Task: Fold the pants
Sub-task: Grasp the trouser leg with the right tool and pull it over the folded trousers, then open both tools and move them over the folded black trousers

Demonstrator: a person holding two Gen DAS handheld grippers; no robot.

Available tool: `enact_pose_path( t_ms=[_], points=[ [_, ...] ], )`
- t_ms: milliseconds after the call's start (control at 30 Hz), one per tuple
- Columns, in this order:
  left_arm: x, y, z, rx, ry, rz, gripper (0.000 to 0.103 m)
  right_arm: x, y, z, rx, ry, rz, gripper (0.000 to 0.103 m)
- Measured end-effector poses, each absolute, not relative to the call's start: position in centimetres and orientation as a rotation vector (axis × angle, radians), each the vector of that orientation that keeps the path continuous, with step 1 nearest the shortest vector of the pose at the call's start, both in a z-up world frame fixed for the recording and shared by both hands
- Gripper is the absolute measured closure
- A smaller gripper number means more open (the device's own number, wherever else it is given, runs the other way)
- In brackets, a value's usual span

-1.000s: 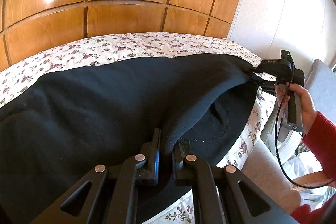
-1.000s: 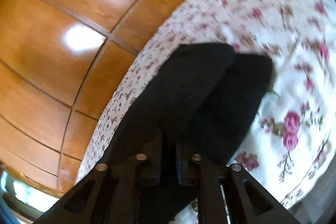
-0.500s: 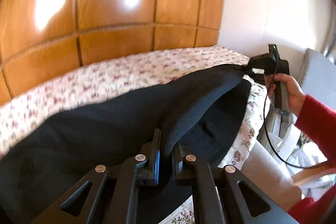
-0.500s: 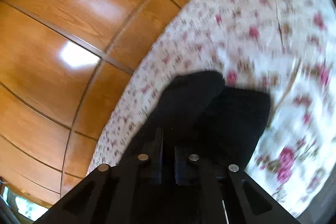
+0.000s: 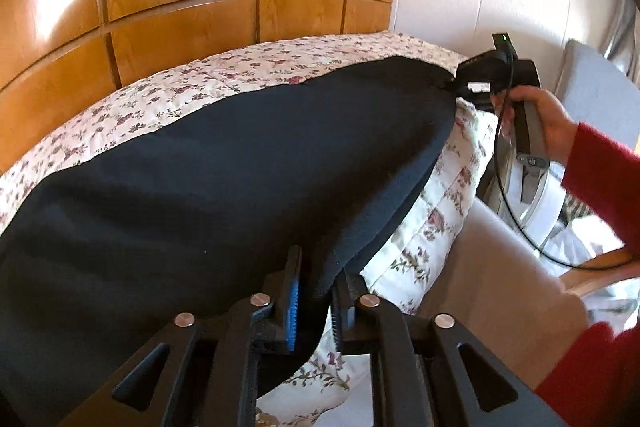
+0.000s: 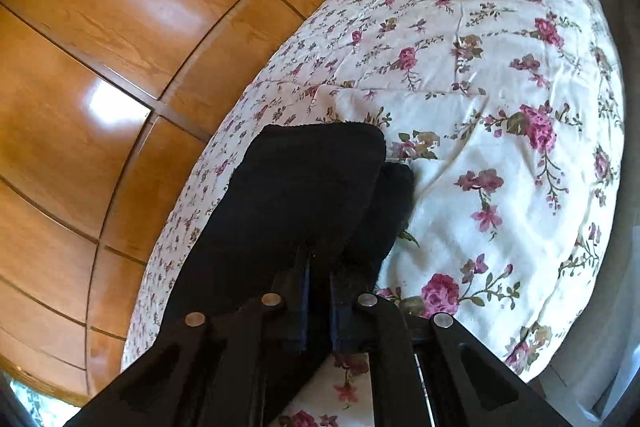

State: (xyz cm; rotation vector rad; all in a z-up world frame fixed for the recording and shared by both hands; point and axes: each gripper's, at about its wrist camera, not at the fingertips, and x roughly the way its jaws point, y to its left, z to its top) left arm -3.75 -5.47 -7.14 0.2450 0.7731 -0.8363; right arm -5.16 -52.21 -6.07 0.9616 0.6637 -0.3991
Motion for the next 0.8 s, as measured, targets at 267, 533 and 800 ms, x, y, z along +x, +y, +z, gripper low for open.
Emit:
enact_pose_path(
  t_ms=[267,533,800],
  points=[
    [-2.0,0.6,-4.0,-0.084,0.782,-0.948,0.077,-6.0,-49.6,-0.6,0.663,0.602,-0.658,0.069],
    [-0.1,10.8,-3.6,-0.261,0.746,-0.612,0.076,-2.2,-41.4,2.9,0.428,0.588,-0.35,0.063],
    [-1.2,23.3,-5.4,-0.522,0.728,-0.141,0.075,2.1,-31.6,-1.6,0.261,0.791,-0.042,0.063]
  ],
)
